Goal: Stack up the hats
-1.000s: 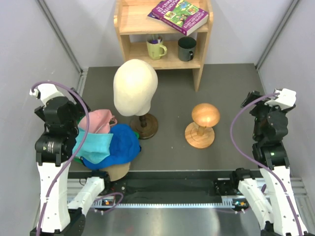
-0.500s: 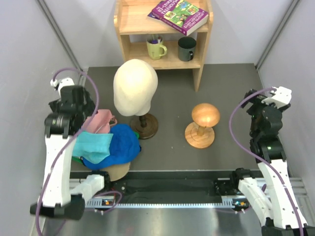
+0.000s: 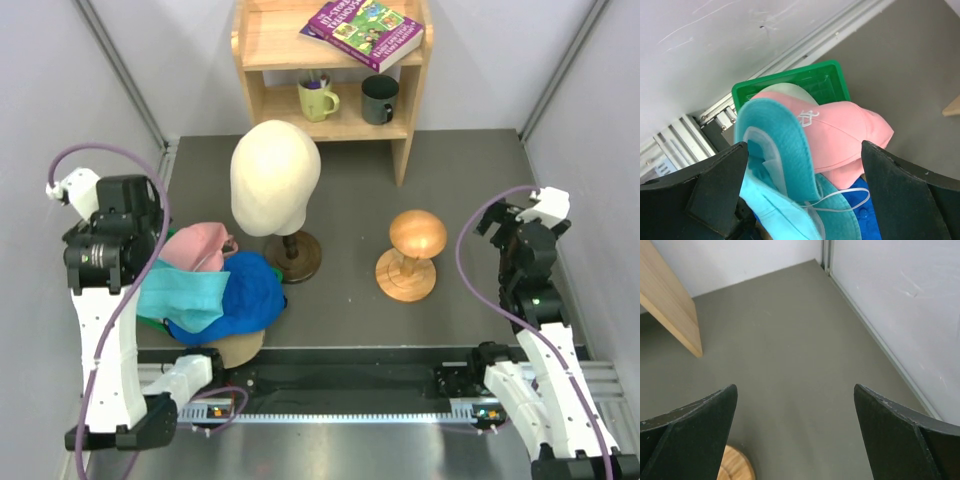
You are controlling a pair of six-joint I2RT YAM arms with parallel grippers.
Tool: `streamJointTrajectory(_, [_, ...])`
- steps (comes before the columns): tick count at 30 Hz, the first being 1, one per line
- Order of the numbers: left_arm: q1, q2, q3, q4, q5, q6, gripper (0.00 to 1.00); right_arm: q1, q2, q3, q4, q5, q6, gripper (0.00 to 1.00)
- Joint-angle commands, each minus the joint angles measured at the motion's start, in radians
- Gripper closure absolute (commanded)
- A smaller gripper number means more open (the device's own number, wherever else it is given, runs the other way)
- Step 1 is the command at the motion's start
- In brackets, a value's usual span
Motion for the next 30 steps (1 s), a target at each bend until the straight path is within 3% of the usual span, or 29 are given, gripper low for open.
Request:
streamJointTrajectory(1, [0.043, -0.020, -0.073, -0.191, 0.002, -0.059, 0.01, -0.006, -0.021, -0.021, 0.018, -0.034, 0.014, 0.00])
streamJointTrajectory(5, [0.053, -0.054, -0.102, -0.190, 0.007, -0.188, 0.01, -0.008, -0.008, -0.022, 0.018, -0.044, -0.007, 0.00])
streamJointTrajectory(9, [0.058, -0.051, -0.122, -0.188, -0.058, -0.187, 0.01, -0.009, -0.004, -0.029, 0.021, -0.048, -0.007, 0.00])
streamJointTrajectory(18, [0.063, -0.106, -0.268, -0.190, -0.029, -0.262, 0.01, -0.008, 0.000, -0.034, 0.026, -0.059, -0.007, 0.00])
streamJointTrajectory(23, [0.064, -0.138, -0.300, -0.190, -0.019, -0.286, 0.06, -0.008, 0.006, -0.032, 0.020, -0.067, -0.006, 0.00])
streamJointTrajectory(26, [0.066, -0.155, -0.325, -0.188, -0.010, -0.277, 0.22, -0.008, 0.009, -0.035, 0.020, -0.076, -0.004, 0.00])
streamJointTrajectory(29, [0.066, -0.165, -0.339, -0.188, 0.010, -0.289, 0.23, -0.006, 0.011, -0.034, 0.018, -0.080, -0.004, 0.00])
streamJointTrajectory(30, [0.066, -0.162, -0.351, -0.178, 0.011, -0.291, 0.19, -0.008, 0.012, -0.035, 0.018, -0.082, -0.004, 0.00])
